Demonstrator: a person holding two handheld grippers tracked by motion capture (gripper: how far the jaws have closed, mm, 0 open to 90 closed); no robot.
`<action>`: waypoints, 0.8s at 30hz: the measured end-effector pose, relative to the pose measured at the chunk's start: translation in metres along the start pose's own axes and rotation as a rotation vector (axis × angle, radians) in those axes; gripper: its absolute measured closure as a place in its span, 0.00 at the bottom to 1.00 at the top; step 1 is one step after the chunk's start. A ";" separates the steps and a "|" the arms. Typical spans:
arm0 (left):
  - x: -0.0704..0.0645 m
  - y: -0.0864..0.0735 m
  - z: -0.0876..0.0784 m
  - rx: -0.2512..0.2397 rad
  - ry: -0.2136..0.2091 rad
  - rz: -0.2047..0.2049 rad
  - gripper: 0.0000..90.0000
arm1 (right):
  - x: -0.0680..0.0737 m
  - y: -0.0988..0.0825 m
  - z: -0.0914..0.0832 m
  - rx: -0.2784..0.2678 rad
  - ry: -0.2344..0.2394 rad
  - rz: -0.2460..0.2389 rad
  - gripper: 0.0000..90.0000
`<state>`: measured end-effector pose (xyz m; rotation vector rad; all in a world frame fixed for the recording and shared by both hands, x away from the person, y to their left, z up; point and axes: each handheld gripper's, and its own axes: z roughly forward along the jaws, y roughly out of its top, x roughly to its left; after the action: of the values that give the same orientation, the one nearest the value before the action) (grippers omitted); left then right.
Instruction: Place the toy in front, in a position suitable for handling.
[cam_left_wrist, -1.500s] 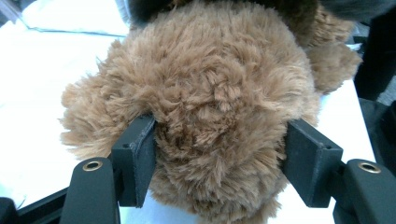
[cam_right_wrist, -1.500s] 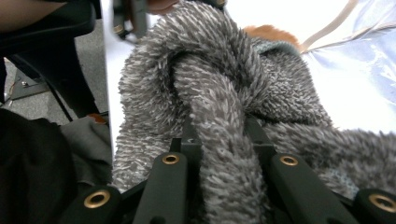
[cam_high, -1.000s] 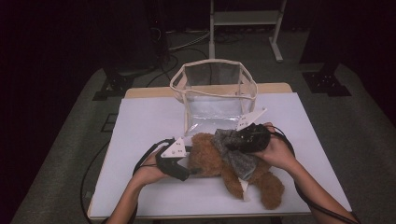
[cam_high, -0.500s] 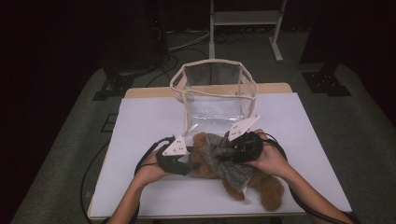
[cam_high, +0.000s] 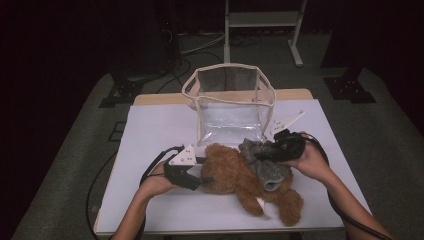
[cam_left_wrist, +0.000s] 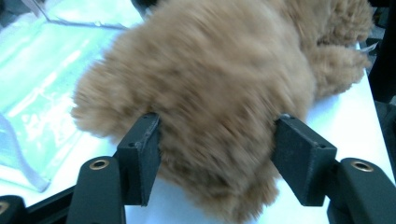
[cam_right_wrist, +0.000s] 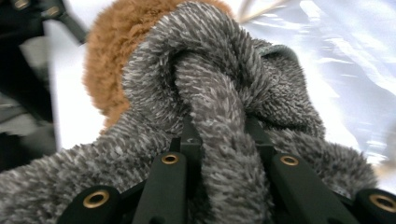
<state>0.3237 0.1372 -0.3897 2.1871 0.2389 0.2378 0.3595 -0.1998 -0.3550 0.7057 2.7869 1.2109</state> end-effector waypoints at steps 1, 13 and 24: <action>-0.001 0.001 -0.002 -0.009 -0.007 0.003 0.36 | 0.003 -0.001 0.003 -0.009 0.023 -0.002 0.82; -0.009 0.008 0.008 -0.020 -0.064 0.011 0.33 | 0.027 -0.005 -0.004 -0.063 0.011 -0.069 0.82; -0.010 0.016 0.001 0.009 -0.062 0.055 0.23 | 0.027 -0.016 0.011 -0.030 0.032 -0.046 0.83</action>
<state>0.3160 0.1244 -0.3786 2.2082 0.1462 0.1996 0.3315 -0.1906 -0.3697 0.6220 2.7876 1.2639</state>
